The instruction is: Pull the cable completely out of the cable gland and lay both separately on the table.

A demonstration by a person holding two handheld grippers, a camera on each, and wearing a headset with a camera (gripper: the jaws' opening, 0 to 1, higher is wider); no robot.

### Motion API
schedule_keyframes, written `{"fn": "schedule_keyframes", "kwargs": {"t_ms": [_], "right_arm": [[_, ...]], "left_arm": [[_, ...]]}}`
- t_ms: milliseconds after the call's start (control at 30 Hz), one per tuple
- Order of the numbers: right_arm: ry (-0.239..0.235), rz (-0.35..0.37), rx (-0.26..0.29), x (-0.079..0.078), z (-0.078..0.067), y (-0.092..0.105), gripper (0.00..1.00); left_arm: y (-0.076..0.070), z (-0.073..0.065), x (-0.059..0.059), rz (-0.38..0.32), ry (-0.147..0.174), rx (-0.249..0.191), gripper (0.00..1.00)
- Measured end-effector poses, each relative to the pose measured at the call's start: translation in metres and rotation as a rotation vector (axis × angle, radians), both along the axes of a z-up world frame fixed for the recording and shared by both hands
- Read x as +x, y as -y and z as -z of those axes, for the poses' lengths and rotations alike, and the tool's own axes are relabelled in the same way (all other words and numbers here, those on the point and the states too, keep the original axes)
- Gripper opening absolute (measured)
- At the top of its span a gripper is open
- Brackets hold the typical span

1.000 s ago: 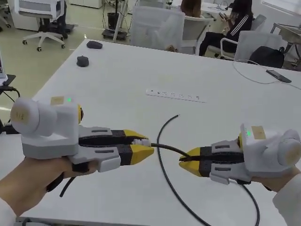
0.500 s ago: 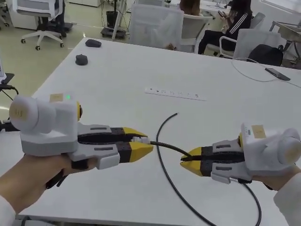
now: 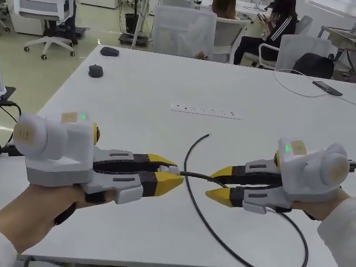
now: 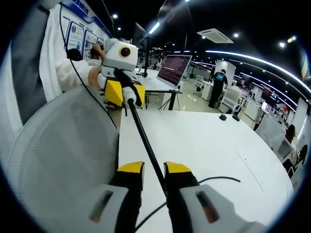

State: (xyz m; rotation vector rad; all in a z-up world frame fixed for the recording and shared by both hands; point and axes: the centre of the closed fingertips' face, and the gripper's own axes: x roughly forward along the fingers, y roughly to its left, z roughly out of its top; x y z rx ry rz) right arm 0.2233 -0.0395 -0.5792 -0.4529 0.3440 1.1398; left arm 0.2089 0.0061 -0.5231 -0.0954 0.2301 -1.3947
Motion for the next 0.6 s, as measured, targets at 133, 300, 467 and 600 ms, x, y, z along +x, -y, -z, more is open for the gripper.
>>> {"fn": "schedule_keyframes", "kwargs": {"t_ms": [133, 300, 467, 600], "right_arm": [[0.038, -0.062, -0.003, -0.002, -0.011, -0.017, 0.15], [0.065, -0.125, -0.042, -0.003, -0.012, -0.033, 0.15], [0.053, -0.154, -0.066, -0.002, -0.001, -0.039, 0.14], [0.059, -0.15, -0.089, -0.001, 0.003, -0.039, 0.04]], "left_arm": [[0.0, 0.001, 0.0, 0.001, 0.0, 0.003, 0.17], [0.0, 0.0, -0.001, 0.007, -0.003, -0.002, 0.17], [0.001, -0.003, -0.003, 0.017, -0.006, -0.018, 0.17], [0.001, -0.002, -0.004, 0.019, -0.004, -0.013, 0.17]]}}
